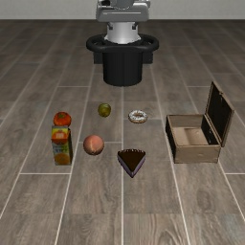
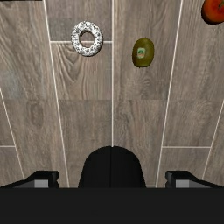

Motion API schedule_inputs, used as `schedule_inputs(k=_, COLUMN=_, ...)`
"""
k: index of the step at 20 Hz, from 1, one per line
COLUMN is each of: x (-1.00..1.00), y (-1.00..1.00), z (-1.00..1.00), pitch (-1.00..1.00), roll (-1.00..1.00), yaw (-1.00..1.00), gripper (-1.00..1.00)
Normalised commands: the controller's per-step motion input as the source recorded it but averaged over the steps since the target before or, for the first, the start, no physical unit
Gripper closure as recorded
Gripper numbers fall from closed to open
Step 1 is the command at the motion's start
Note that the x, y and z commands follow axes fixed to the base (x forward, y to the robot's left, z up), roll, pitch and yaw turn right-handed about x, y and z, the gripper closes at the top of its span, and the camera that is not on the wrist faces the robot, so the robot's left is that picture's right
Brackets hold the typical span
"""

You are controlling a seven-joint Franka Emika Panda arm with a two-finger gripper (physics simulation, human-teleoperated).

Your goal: Pick up the tomato and place it in the box

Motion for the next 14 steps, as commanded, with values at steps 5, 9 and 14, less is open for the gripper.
schedule_inputs(k=5, x=0.0, y=-1.0, z=0.0, pitch=0.0, roll=0.0, yaw=0.0, gripper=-1.0)
schedule_inputs(k=9, x=0.0, y=-1.0, z=0.0, pitch=0.0, roll=0.0, yaw=0.0, gripper=-1.0)
schedule_inputs(k=14, x=0.0, y=-1.0, z=0.0, pitch=0.0, roll=0.0, yaw=0.0, gripper=-1.0)
